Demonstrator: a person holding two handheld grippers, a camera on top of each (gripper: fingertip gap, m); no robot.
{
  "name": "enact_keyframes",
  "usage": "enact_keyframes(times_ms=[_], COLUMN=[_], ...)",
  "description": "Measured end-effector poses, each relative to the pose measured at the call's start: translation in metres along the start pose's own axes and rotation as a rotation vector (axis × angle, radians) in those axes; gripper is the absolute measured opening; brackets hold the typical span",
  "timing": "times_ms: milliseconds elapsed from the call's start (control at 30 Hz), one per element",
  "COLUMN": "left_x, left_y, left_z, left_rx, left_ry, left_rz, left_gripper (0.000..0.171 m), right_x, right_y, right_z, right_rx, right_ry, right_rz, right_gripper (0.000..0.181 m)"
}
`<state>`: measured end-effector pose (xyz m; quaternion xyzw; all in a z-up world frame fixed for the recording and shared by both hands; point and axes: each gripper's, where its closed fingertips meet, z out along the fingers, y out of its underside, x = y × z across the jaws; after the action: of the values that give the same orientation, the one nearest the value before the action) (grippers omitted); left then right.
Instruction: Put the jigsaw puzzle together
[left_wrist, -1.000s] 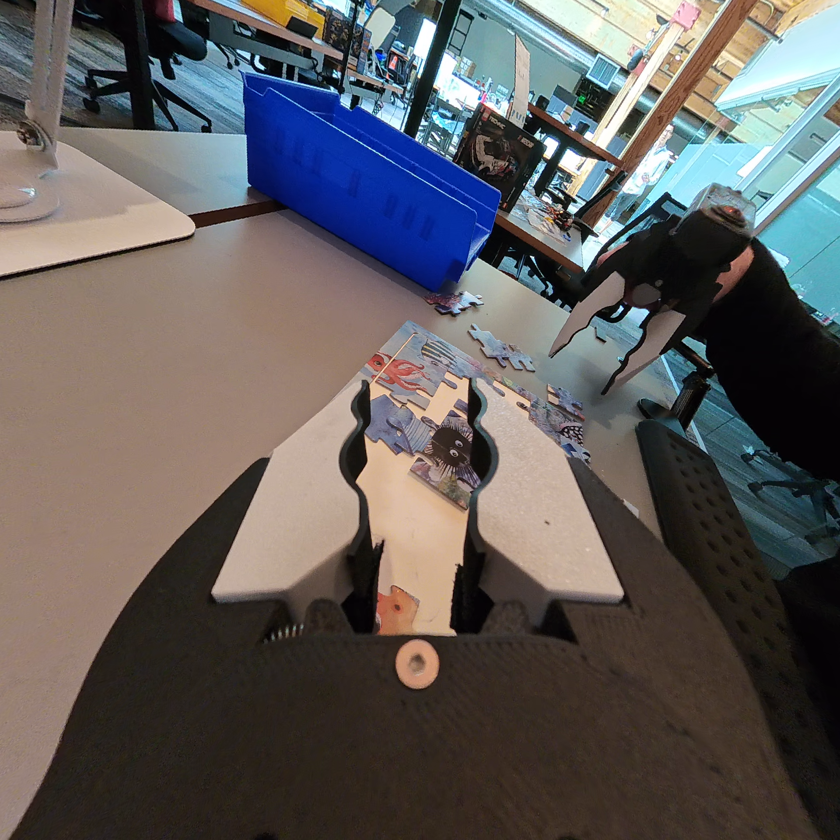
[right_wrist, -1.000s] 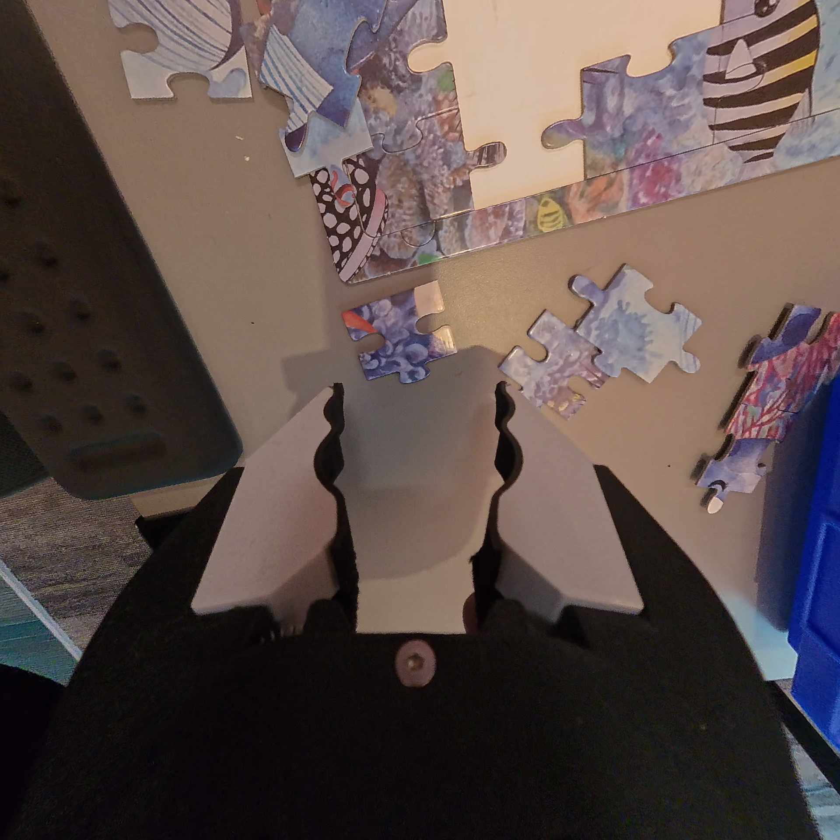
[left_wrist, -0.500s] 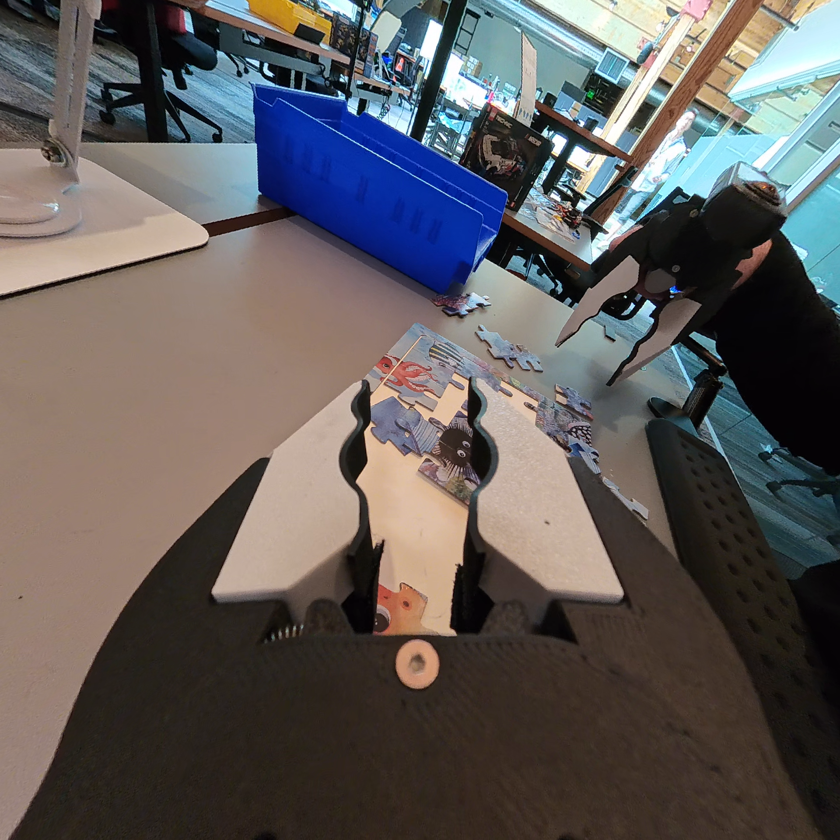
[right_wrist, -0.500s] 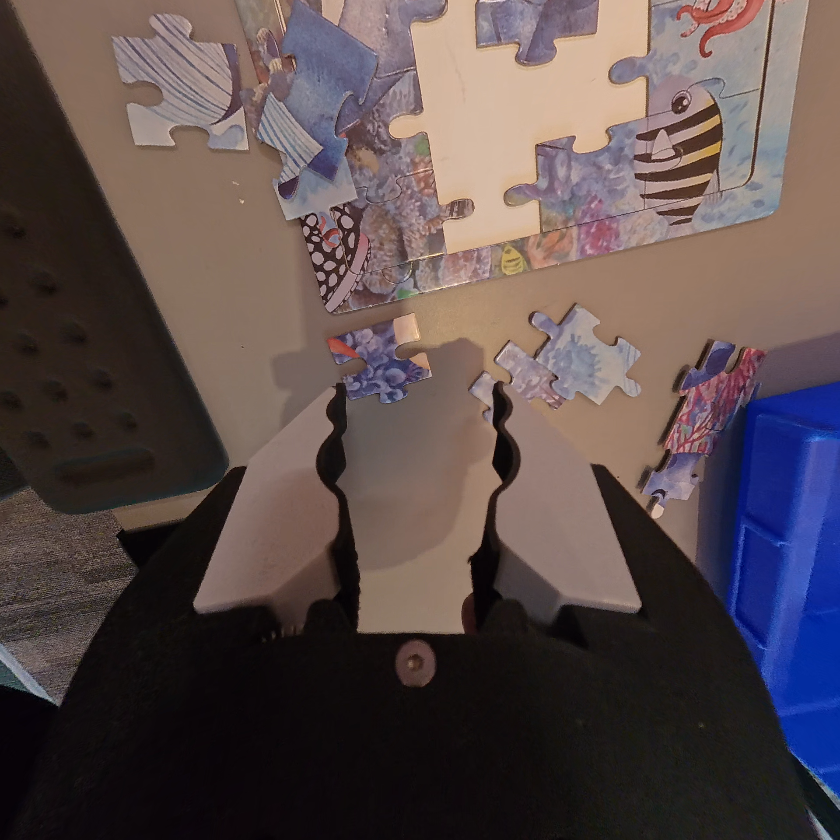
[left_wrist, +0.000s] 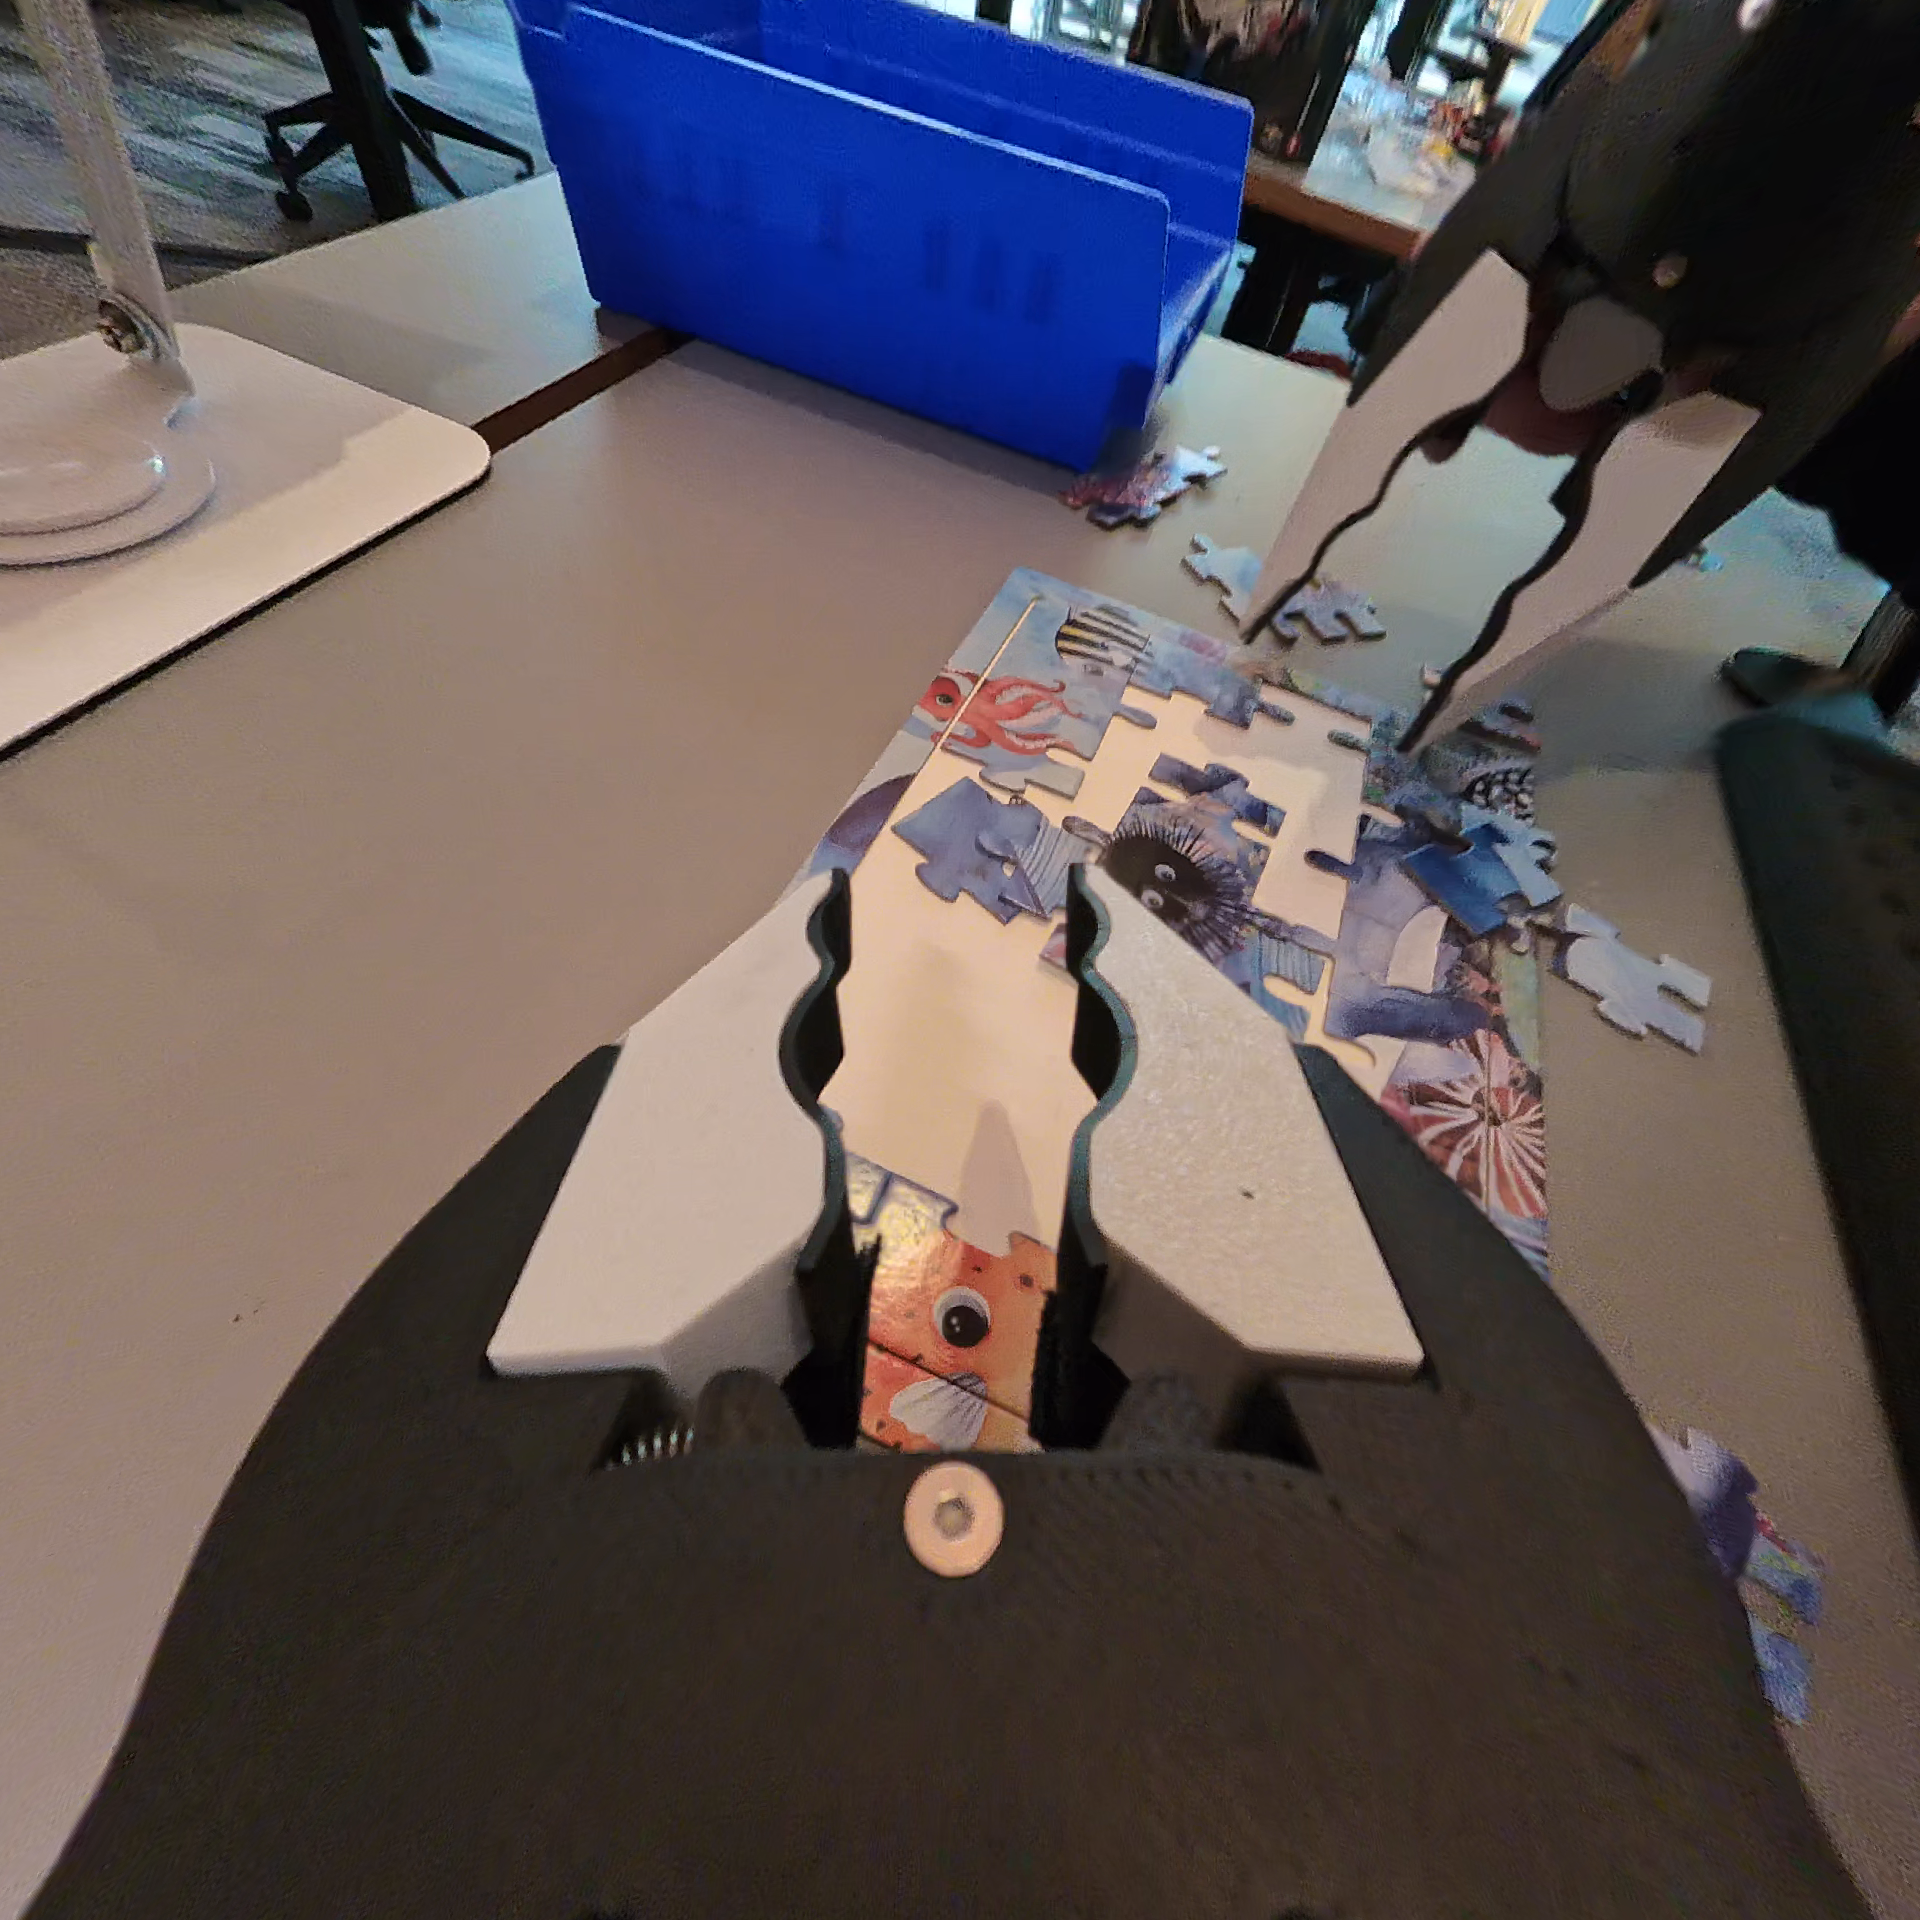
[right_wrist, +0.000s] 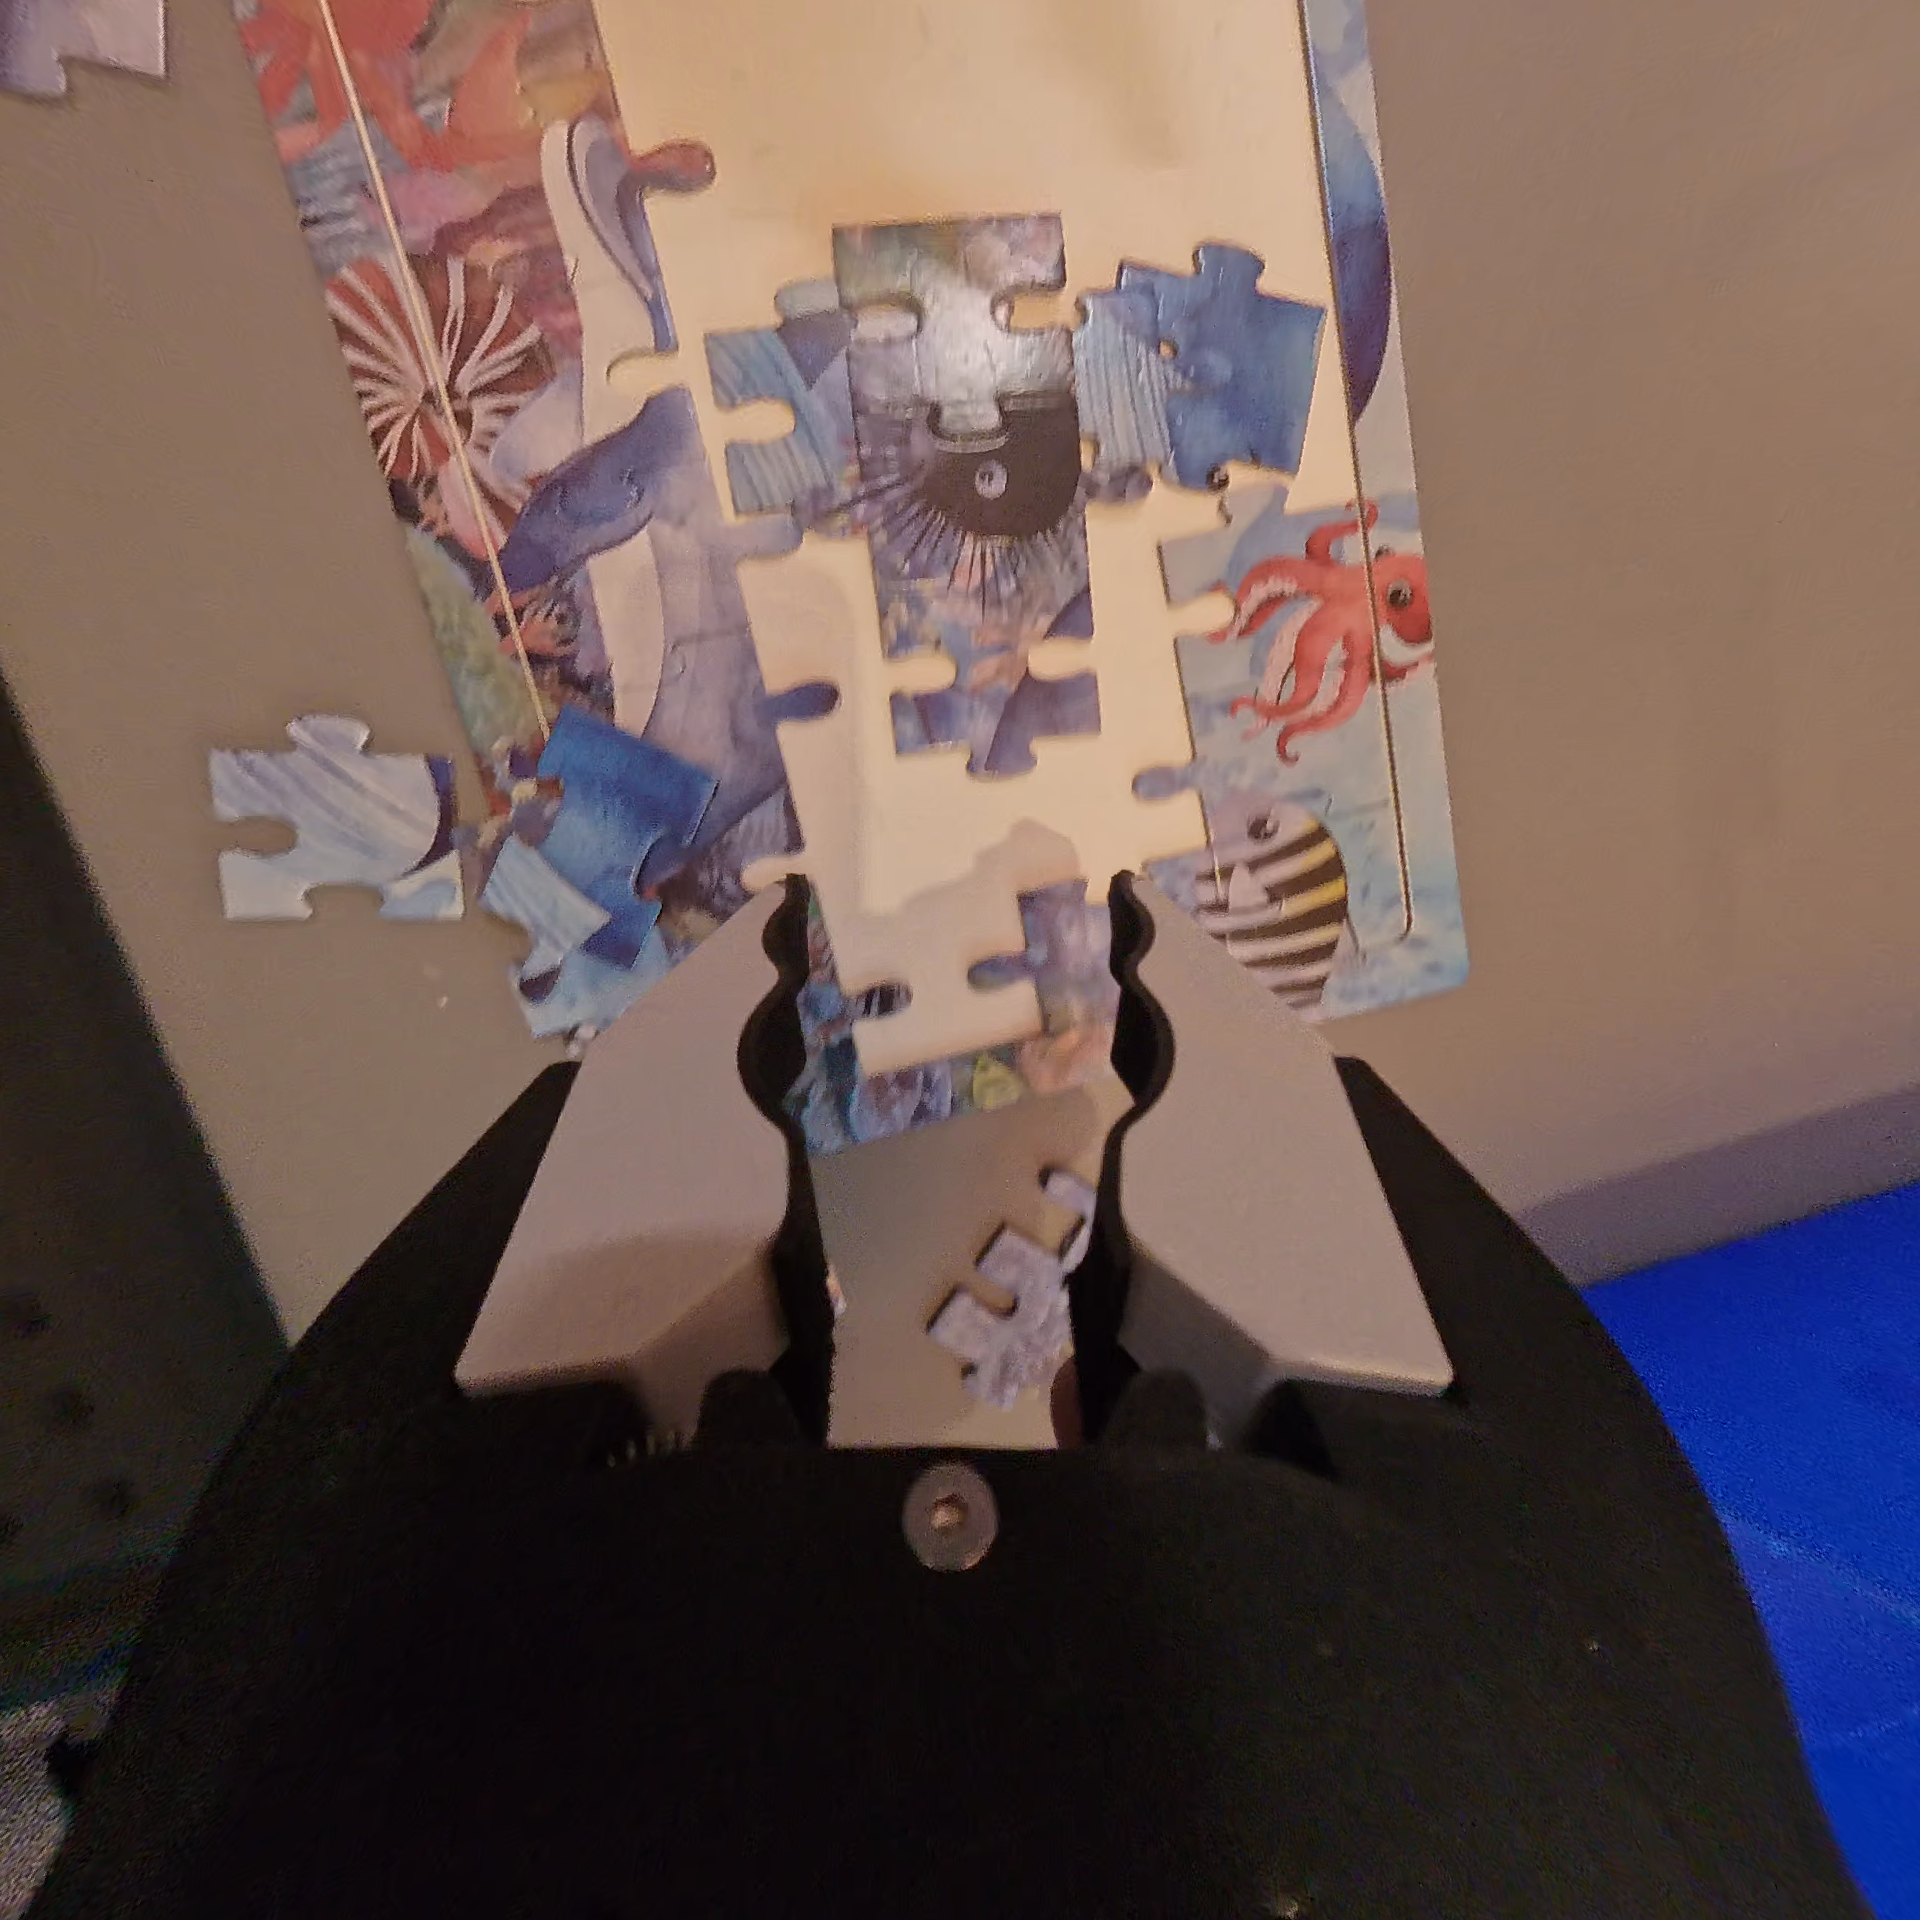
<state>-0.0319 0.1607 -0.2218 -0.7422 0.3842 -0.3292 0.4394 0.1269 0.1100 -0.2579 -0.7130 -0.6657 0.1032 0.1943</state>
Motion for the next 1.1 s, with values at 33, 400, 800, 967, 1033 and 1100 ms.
enact_keyframes(times_ms=[33,400,800,967,1033,1100], left_x=[0.002,0.011,0.014,0.013,0.013,0.012], left_y=[0.003,0.016,0.019,0.021,0.022,0.022], left_z=[0.002,0.007,0.008,0.008,0.008,0.008], left_rx=[-0.018,-0.094,-0.115,-0.124,-0.126,-0.128], left_ry=[0.0,0.032,0.035,0.035,0.033,0.033], left_rz=[0.022,0.088,0.112,0.116,0.117,0.117], left_gripper=[0.04,0.041,0.041,0.041,0.04,0.04], right_x=[0.002,0.006,0.003,0.0,-0.002,-0.002], right_y=[-0.006,-0.046,-0.05,-0.05,-0.05,-0.051], right_z=[0.007,0.055,0.058,0.058,0.058,0.057], right_rx=[0.008,0.067,0.089,0.086,0.086,0.089], right_ry=[-0.001,-0.081,-0.135,-0.12,-0.106,-0.084], right_rz=[-0.004,-0.025,0.011,0.025,0.045,0.047], right_gripper=[0.058,0.059,0.045,0.048,0.045,0.045])
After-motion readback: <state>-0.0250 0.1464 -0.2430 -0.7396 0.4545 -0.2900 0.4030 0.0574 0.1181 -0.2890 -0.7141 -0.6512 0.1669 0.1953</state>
